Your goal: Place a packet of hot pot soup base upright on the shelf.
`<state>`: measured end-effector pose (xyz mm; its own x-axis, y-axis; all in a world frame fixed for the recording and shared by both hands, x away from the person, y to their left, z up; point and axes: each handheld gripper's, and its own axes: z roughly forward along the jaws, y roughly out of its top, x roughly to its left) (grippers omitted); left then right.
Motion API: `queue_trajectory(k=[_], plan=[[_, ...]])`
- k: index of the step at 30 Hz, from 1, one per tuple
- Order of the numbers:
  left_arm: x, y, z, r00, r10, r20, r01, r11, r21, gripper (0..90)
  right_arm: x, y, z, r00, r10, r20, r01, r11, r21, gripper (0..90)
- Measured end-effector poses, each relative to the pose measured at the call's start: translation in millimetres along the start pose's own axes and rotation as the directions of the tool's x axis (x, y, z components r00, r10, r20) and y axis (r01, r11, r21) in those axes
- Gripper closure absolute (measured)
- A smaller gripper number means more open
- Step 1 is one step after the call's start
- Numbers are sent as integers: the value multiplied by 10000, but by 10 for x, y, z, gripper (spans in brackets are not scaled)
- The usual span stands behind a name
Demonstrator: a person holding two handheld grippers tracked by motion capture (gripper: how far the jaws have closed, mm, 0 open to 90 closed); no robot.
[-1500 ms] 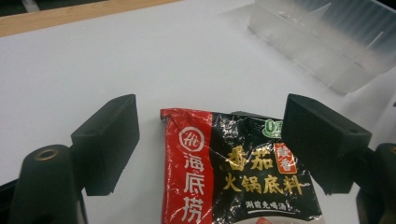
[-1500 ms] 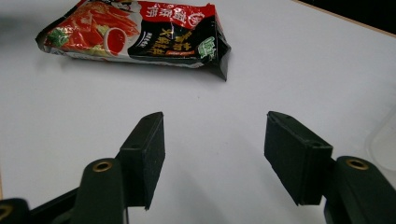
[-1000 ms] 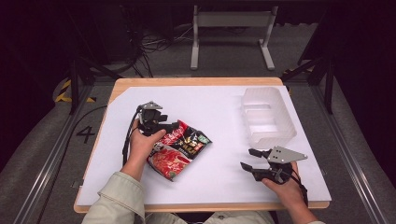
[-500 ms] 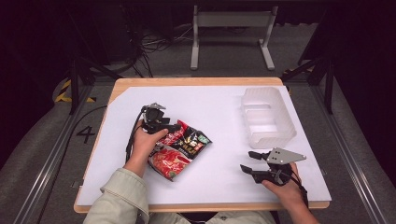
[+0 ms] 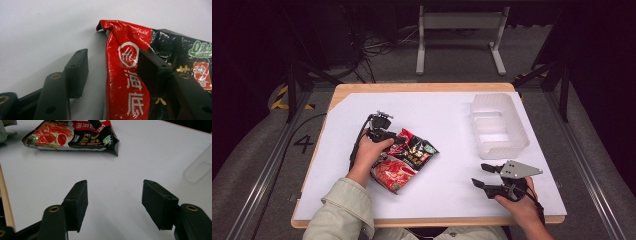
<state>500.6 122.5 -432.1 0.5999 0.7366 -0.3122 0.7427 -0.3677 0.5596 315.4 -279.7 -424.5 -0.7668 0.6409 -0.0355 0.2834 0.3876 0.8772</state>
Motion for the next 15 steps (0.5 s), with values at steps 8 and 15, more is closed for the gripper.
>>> queue_trajectory(k=[8, 15], plan=[[-38, 8, 22, 9997, 62, 222, -69, 9995, 308, 655, 4, 7, 0, 10000, 65, -62, -65, 10000, 5, 372], [-49, 6, -53, 9994, 268, 240, -269, 9996, 49, 871, 5, 9, 3, 10000, 26, -39, -26, 10000, 72, 384]])
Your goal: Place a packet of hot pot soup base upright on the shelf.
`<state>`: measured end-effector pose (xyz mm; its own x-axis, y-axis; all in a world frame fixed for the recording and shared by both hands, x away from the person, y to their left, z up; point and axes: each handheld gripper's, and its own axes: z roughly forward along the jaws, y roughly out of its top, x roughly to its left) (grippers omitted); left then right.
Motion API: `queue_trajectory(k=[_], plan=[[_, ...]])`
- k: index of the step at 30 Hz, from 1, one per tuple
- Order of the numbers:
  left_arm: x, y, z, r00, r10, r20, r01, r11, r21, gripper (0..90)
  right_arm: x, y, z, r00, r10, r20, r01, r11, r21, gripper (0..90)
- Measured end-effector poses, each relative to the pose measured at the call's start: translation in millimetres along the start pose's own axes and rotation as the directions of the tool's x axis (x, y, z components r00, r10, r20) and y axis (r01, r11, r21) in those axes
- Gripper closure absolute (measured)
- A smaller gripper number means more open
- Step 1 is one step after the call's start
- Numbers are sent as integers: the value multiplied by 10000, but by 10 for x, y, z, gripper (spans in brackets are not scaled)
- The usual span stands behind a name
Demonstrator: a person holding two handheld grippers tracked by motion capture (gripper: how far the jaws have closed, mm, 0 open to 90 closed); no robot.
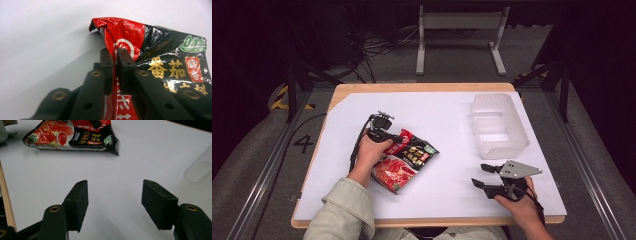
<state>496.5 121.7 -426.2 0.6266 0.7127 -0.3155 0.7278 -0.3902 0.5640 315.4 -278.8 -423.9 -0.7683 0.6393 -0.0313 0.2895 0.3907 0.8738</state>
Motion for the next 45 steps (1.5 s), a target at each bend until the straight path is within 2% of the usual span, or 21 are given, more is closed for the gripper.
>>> queue_trajectory(k=[5, 9, 13, 17, 19, 26, 27, 28, 29, 31, 33, 37, 38, 39, 41, 42, 45], plan=[[-61, 11, -69, 9999, 143, -27, -143, 9993, -332, 885, -6, 3, -1, 10000, 1, -1, -1, 10000, -11, 387], [-121, 17, -188, 9995, 329, -1, -328, 9976, -616, 887, -7, 10, 5, 10000, -41, -61, 41, 10000, -34, 389], [-239, 38, -336, 9971, 754, 64, -744, 9921, -1012, 891, -2, 22, 16, 9999, -86, -108, 86, 10000, -36, 391], [-416, 46, -455, 9896, 1432, -161, -1441, 9804, -1341, 893, 0, 32, 29, 9998, -108, -164, 107, 9999, -32, 397], [-484, 45, -505, 9860, 1661, -115, -1660, 9747, -1499, 893, 3, 40, 34, 9997, -153, -192, 152, 9999, -36, 400], [-646, 4, -740, 9773, 2117, 97, -2047, 9549, -2153, 893, 9, 59, 39, 9990, -126, -420, 123, 9999, -78, 425], [-646, 4, -740, 9773, 2117, 97, -2047, 9549, -2153, 893, 9, 59, 39, 9990, -126, -420, 123, 9999, -78, 425], [-679, -4, -788, 9743, 2251, 60, -2177, 9483, -2310, 893, 10, 60, 39, 9988, -127, -469, 124, 9999, -69, 431], [-705, -12, -820, 9740, 2264, 70, -2182, 9463, -2387, 893, 13, 63, 38, 9984, -106, -555, 104, 9999, -43, 437], [-750, -22, -878, 9698, 2437, 65, -2337, 9370, -2596, 893, 15, 68, 41, 9979, -42, -654, 41, 10000, -8, 442], [-793, -32, -930, 9645, 2641, -14, -2534, 9239, -2866, 892, 18, 72, 47, 9975, -35, -708, 36, 10000, 17, 443], [-837, -45, -998, 9579, 2873, -1, -2703, 9012, -3387, 893, 24, 82, 59, 9968, 18, -795, -16, 10000, 17, 444], [-849, -50, -1010, 9591, 2829, 79, -2626, 9000, -3479, 893, 28, 85, 63, 9966, 2, -822, 0, 10000, 21, 444], [-859, -56, -1023, 9593, 2824, 55, -2613, 8948, -3621, 893, 30, 87, 66, 9964, 2, -847, 0, 10000, 21, 444], [-874, -60, -1059, 9558, 2939, -45, -2731, 8822, -3836, 893, 30, 90, 71, 9963, 2, -854, 0, 10000, 25, 444], [-889, -66, -1076, 9566, 2915, 27, -2665, 8783, -3969, 893, 28, 91, 74, 9963, 8, -864, -6, 10000, 26, 444], [-937, -89, -1144, 9565, 2918, 40, -2598, 8576, -4440, 892, 26, 96, 78, 9962, 28, -874, -26, 10000, 22, 443]])
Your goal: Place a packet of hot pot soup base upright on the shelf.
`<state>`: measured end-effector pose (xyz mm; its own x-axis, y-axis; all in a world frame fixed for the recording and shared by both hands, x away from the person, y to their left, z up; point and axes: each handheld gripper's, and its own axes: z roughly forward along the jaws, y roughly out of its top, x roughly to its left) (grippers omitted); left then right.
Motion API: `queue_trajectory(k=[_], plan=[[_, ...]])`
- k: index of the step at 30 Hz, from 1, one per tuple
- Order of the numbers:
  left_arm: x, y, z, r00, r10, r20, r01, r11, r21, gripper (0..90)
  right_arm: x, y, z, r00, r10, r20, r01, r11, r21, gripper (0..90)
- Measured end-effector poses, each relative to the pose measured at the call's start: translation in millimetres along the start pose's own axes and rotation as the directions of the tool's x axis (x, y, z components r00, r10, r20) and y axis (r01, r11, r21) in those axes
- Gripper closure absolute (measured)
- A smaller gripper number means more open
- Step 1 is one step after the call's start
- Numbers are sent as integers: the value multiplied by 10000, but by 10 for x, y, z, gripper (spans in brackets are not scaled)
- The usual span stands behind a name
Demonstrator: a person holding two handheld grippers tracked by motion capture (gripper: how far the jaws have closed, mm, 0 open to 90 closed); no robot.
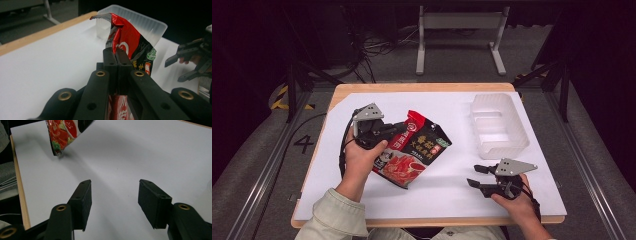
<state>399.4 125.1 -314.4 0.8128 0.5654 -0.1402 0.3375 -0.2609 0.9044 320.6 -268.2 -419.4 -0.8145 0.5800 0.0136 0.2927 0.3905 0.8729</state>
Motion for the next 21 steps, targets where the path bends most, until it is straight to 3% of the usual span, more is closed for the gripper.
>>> queue_trajectory(k=[8, 17, 21], plan=[[-122, 19, -152, 9995, 295, -150, -310, 9935, -1093, 892, -9, 35, 28, 10000, -11, -78, 10, 10000, -46, 441], [-150, -53, -189, 9982, 271, -529, -343, 9893, -1415, 892, -24, 106, 84, 9994, -128, -328, 126, 9999, -79, 429], [-167, -71, -206, 9979, 229, -598, -309, 9902, -1363, 892, -24, 251, 97, 9982, -120, -590, 93, 9989, -466, 407]])
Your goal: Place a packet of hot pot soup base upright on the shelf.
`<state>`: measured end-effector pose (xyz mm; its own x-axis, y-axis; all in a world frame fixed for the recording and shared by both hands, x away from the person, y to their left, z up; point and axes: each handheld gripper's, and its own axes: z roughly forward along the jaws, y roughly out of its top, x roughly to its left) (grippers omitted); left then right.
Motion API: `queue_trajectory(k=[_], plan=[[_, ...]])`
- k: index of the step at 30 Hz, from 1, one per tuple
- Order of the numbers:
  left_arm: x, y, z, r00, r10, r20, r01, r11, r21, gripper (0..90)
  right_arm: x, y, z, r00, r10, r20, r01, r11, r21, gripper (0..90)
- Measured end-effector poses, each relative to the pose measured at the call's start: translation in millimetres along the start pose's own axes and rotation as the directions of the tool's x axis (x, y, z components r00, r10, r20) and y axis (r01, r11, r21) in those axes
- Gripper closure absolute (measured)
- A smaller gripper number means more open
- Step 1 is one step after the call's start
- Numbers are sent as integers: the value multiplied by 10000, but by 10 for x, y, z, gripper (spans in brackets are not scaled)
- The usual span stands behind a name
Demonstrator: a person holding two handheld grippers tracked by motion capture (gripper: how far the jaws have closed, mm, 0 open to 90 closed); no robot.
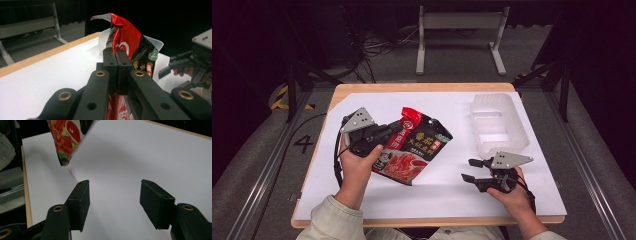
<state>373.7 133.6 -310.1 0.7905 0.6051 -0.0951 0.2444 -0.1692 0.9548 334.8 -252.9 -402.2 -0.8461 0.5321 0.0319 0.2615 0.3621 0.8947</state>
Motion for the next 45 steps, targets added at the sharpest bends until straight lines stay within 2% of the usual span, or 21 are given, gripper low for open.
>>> queue_trajectory(k=[3, 6, 8, 18, 22, 27, 35, 45], plan=[[-13, 2, -11, 10000, 30, -32, -30, 10000, -6, 892, 13, 132, 9, 9994, 185, -291, -198, 9986, -481, 388], [-16, 2, -18, 10000, 42, -91, -42, 10000, -28, 891, 6, 259, 30, 9968, 474, -640, -539, 9931, -1044, 369], [-15, 0, -20, 9999, 34, -129, -35, 10000, -23, 891, -5, 338, 58, 9971, 411, -646, -486, 9915, -1203, 358], [-41, 4, -16, 9998, 53, -194, -55, 9999, -122, 890, -85, 600, 207, 9974, 331, -643, -413, 9906, -1303, 325], [-61, 11, -17, 9999, 157, 0, -157, 9998, -80, 888, -83, 688, 287, 9945, 366, -976, -503, 9886, -1418, 294], [-76, 18, -28, 9999, 130, 95, -128, 9998, -154, 888, -63, 735, 372, 9909, 394, -1286, -573, 9887, -1388, 276], [-120, 26, -30, 9995, 96, 287, -88, 9996, -286, 887, -59, 765, 496, 9875, 469, -1506, -687, 9874, -1427, 274], [-162, 16, 7, 9986, 165, 508, -152, 9996, -255, 886, -17, 822, 621, 9847, 284, -1721, -517, 9899, -1322, 293]])
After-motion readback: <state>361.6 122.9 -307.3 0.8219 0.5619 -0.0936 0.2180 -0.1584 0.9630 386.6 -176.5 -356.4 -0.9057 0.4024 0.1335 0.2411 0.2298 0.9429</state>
